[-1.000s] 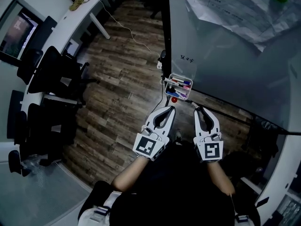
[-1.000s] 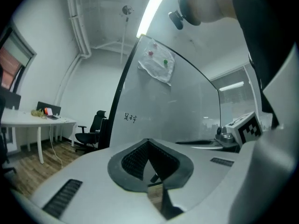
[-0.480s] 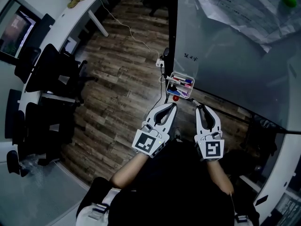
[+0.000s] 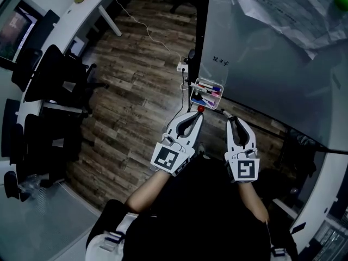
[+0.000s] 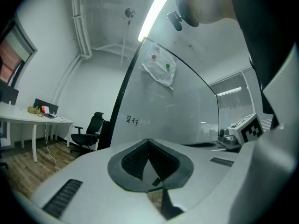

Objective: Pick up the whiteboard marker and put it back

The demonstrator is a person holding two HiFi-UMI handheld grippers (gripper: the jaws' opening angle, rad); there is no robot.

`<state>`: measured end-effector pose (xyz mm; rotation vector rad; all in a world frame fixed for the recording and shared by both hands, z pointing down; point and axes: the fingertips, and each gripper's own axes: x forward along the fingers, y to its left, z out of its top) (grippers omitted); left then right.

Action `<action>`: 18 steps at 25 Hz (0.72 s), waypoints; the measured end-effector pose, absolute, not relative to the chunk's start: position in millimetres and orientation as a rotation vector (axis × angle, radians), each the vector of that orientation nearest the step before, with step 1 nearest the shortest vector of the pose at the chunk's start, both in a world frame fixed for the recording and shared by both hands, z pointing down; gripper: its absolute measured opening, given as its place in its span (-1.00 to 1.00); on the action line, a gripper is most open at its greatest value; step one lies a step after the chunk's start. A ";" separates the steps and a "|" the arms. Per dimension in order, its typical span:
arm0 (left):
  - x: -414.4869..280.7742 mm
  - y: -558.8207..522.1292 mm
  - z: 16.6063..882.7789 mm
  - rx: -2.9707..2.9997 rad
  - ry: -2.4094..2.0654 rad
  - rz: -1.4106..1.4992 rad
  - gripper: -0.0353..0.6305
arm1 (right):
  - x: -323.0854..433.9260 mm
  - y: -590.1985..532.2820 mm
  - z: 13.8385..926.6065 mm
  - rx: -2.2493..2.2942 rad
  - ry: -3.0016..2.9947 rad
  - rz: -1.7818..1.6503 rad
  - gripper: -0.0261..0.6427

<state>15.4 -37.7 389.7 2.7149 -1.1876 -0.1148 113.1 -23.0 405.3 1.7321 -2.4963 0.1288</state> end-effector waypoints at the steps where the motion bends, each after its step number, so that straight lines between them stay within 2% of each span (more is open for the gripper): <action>1: 15.5 -37.7 389.3 2.715 -1.184 -0.128 -0.87 | 113.5 -22.8 404.5 1.734 -2.498 0.126 -0.69; 18: 4.1 -40.5 391.3 2.701 -1.206 -0.139 -0.87 | 101.5 -27.7 402.0 1.711 -2.519 0.099 -0.69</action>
